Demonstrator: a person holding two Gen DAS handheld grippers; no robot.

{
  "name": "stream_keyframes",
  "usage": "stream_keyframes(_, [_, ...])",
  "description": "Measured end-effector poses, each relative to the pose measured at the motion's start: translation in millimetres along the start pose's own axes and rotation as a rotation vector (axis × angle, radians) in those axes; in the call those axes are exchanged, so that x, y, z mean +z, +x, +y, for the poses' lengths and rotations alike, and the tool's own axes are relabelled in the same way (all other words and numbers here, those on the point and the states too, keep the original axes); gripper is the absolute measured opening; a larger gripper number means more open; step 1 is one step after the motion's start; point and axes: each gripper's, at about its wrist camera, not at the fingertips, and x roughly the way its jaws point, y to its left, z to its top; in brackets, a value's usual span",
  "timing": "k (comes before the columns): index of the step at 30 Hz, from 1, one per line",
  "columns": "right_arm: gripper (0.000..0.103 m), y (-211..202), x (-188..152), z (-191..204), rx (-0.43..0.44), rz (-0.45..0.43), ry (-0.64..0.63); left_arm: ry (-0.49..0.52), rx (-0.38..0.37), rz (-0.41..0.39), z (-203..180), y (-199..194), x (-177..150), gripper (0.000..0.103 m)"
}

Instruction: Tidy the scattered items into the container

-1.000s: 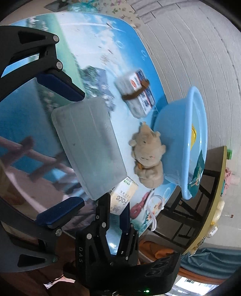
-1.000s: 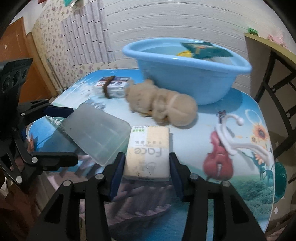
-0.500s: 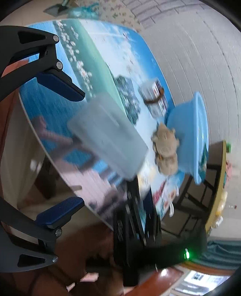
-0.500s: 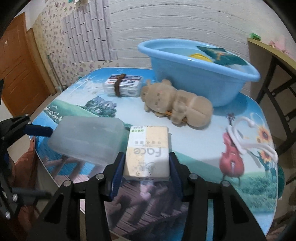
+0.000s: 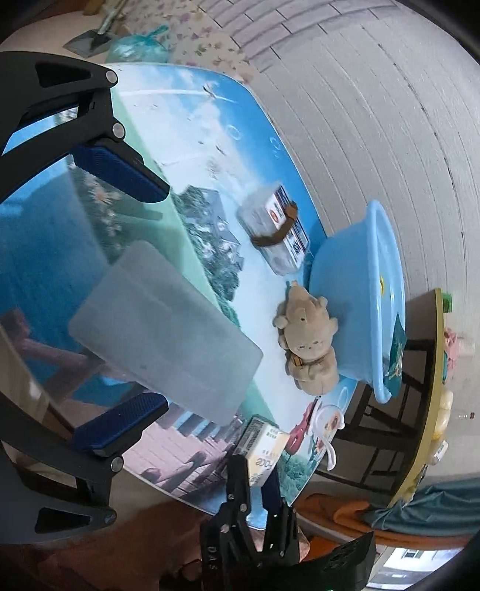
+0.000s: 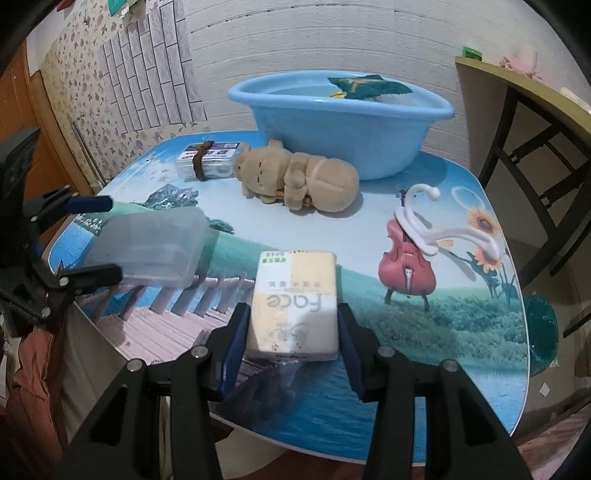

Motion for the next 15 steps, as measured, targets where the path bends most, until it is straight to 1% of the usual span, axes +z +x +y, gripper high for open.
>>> stream_keyframes(1, [0.046,0,0,1,-0.001,0.001,-0.001,0.001,-0.001,0.000,0,1,1,0.103])
stream_keyframes(3, [0.046,0,0,2,-0.002,0.002,-0.003,0.019,0.020,0.000,-3,4,3,0.103])
stream_keyframes(4, [0.046,0,0,2,-0.002,0.003,-0.004,0.028,0.020,0.001,-5,5,3,0.098])
stream_keyframes(5, [0.046,0,0,3,-0.002,0.003,-0.006,0.040,0.011,-0.002,-7,4,3,0.089])
stream_keyframes(6, [0.046,0,0,3,-0.002,0.004,-0.007,0.039,-0.002,-0.011,-8,2,3,0.077])
stream_keyframes(8, [0.046,0,0,3,-0.002,0.003,-0.008,0.023,0.021,-0.017,-7,-1,3,0.068])
stream_keyframes(13, [0.046,-1,0,6,0.004,-0.005,-0.015,-0.054,0.093,-0.014,7,-4,-1,0.066])
stream_keyframes(15, [0.046,-2,-1,8,0.004,-0.009,-0.020,-0.100,0.133,-0.006,12,-6,-4,0.066])
